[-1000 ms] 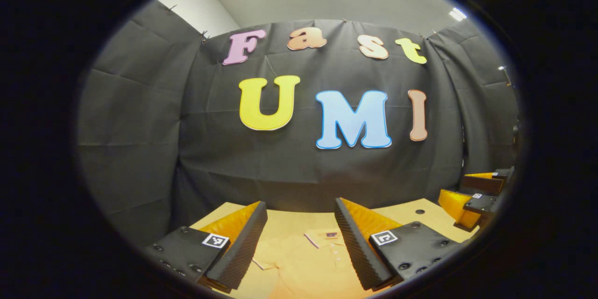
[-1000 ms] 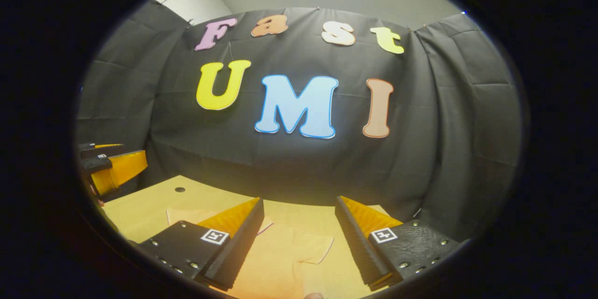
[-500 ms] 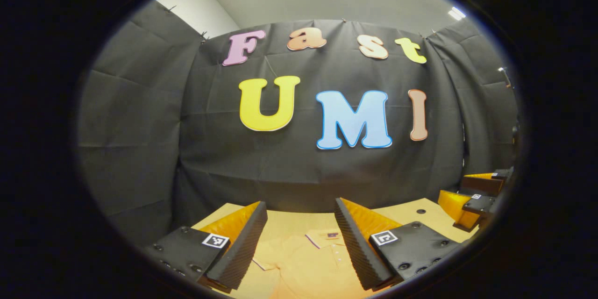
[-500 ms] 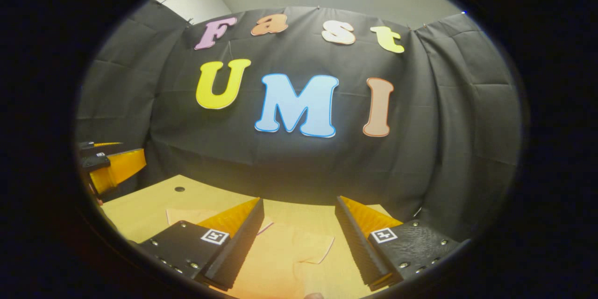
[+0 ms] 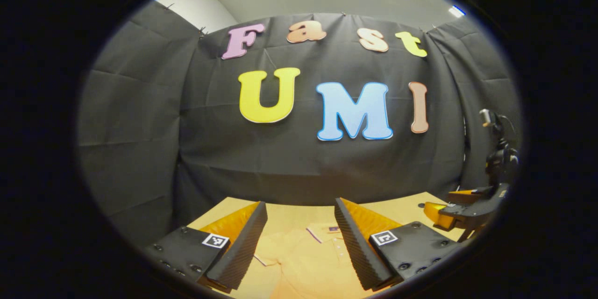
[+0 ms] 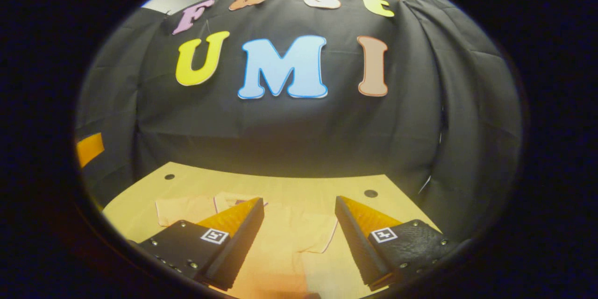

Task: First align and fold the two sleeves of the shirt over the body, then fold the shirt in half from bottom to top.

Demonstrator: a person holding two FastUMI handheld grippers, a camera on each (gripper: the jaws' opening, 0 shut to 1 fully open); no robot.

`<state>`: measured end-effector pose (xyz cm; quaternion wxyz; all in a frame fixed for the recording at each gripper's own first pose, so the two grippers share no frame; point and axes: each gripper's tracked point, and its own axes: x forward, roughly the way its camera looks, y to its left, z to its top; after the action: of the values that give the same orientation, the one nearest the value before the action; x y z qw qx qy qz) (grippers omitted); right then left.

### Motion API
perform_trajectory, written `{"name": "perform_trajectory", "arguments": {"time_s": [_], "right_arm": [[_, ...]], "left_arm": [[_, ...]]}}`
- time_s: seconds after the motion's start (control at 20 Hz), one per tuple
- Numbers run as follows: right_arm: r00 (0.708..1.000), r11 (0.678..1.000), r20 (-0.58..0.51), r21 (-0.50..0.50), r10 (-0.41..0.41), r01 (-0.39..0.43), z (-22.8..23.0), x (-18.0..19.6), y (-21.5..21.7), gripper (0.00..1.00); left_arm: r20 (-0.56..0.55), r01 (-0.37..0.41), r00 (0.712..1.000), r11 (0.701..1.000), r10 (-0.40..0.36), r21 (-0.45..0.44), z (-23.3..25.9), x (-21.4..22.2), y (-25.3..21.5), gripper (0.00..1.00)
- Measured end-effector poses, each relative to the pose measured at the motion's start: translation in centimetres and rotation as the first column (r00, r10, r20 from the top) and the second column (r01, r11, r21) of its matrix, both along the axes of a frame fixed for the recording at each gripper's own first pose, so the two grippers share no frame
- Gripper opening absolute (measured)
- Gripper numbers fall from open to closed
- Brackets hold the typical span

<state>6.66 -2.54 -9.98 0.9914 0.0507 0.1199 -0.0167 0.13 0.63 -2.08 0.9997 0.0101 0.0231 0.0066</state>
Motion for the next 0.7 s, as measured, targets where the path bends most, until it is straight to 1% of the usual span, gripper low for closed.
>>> {"name": "perform_trajectory", "arguments": {"time_s": [0.15,0.4,0.7], "right_arm": [[0.997,1.000,-0.072,-0.012,-0.022,0.021,-3.0,2.3,-1.2,0.95],[0.986,0.999,-0.161,-0.005,-0.038,0.038,-6.8,5.3,-2.0,0.95],[0.957,0.998,-0.285,0.015,-0.052,0.059,-11.7,7.7,-2.2,0.95]], "left_arm": [[-0.013,-0.011,1.000,1.000,0.011,0.003,-0.3,0.2,0.4,0.96],[-0.024,-0.035,0.999,0.999,0.035,0.014,-0.6,-0.3,1.5,0.96],[-0.032,-0.052,0.998,0.998,0.053,0.025,-0.9,-1.5,2.2,0.96]]}}
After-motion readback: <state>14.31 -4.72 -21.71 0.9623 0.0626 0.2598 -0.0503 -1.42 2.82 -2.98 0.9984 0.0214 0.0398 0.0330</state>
